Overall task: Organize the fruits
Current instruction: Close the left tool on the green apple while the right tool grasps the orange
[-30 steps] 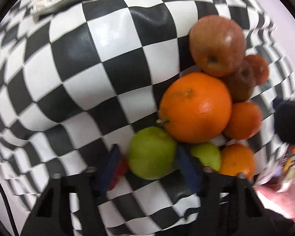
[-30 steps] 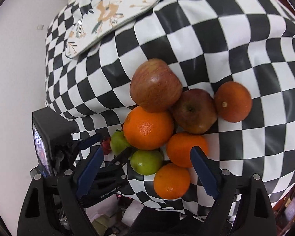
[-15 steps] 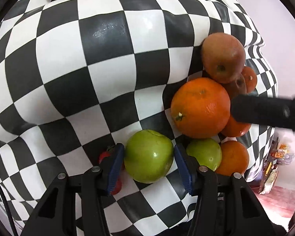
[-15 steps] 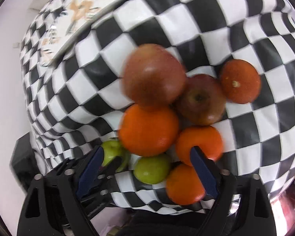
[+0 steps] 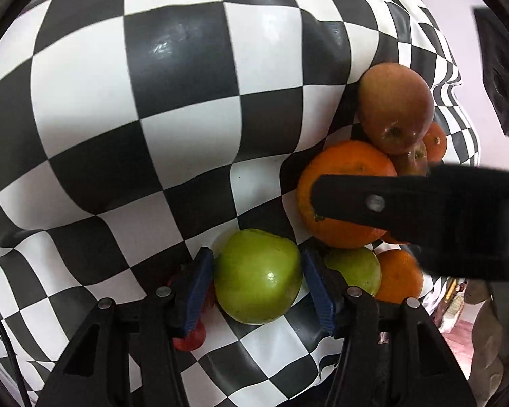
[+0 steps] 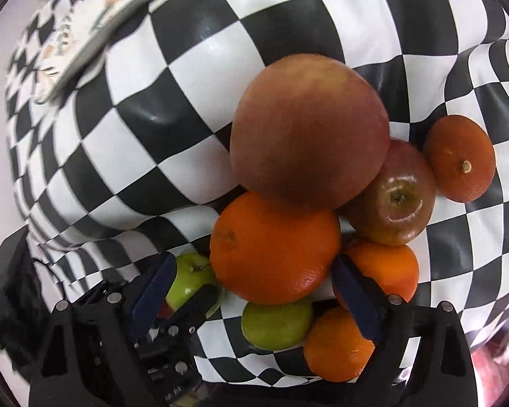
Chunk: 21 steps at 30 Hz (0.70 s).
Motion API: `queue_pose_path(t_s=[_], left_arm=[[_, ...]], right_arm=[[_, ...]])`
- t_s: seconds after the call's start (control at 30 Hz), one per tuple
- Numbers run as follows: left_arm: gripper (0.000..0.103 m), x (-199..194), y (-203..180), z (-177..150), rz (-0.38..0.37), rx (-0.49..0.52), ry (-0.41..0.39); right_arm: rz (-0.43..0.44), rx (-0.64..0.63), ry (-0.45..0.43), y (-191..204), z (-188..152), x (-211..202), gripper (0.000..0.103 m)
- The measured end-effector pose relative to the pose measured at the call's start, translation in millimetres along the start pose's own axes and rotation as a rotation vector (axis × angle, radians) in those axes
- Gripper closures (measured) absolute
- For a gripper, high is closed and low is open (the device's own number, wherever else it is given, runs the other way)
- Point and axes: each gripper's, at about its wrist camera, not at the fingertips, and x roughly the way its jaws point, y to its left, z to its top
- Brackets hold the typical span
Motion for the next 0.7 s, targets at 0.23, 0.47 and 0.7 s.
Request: queue_pose_path(t_s=[0.23, 0.47, 0.7], left_arm=[[0.051, -24, -5, 7, 0.078, -0.038, -0.038], [0.052, -38, -13, 7, 0.115, -0.077, -0.065], [0.052, -31, -18, 1, 0.124, -0.100, -0.069]], right_arm=[[-0.038, -0.021, -0.016, 4, -2, -8, 0.029], [0.084, 0.012, 0.002, -19, 3, -16, 0.038], [-0.056, 0.030, -0.007, 12, 8, 10, 0.002]])
